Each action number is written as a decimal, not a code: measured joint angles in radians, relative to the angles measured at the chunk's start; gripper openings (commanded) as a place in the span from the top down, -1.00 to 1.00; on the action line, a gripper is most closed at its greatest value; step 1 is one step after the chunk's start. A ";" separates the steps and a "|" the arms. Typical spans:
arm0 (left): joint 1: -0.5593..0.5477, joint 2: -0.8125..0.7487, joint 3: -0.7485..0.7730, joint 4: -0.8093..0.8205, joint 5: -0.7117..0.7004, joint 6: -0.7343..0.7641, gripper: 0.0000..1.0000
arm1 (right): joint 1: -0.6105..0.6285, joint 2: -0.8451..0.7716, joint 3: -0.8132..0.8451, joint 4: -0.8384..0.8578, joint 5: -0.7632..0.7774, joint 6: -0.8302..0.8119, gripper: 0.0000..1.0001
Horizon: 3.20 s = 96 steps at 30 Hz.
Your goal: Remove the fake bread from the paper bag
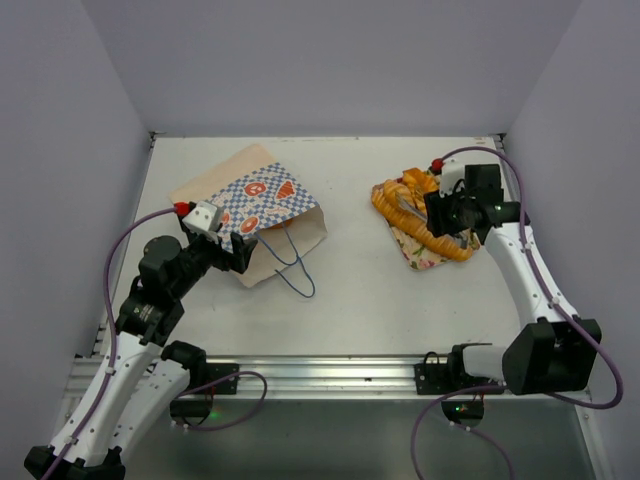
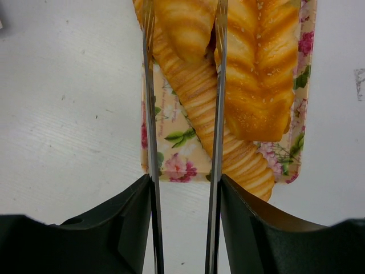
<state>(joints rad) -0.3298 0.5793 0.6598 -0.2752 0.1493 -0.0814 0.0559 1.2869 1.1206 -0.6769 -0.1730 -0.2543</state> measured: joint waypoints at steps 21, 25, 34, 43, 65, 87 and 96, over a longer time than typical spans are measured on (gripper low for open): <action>0.000 0.013 0.011 -0.005 0.008 0.027 -0.88 | 0.009 -0.121 0.041 -0.144 -0.274 -0.232 0.07; 0.000 0.029 0.042 -0.013 0.029 0.069 -0.89 | 0.123 -0.120 0.061 -0.256 -0.382 -0.394 0.10; 0.000 0.042 0.085 -0.060 0.048 0.130 -0.88 | 0.681 -0.055 -0.024 -0.150 -0.221 -0.455 0.16; 0.000 0.008 0.101 -0.102 0.013 0.126 -0.88 | 0.784 0.144 -0.032 0.232 0.165 -0.318 0.20; 0.000 0.023 0.033 -0.100 0.005 0.127 -0.88 | 0.738 0.356 0.002 0.419 0.235 -0.215 0.02; 0.000 0.048 0.029 -0.085 0.005 0.128 -0.88 | 0.727 0.461 0.084 0.453 0.235 -0.169 -0.03; 0.000 0.054 0.021 -0.082 0.008 0.128 -0.88 | 0.726 0.459 0.084 0.473 0.234 -0.167 -0.04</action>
<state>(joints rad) -0.3298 0.6331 0.6811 -0.3569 0.1577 0.0467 0.7822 1.7462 1.2045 -0.2039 0.0608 -0.4213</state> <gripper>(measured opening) 0.939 0.518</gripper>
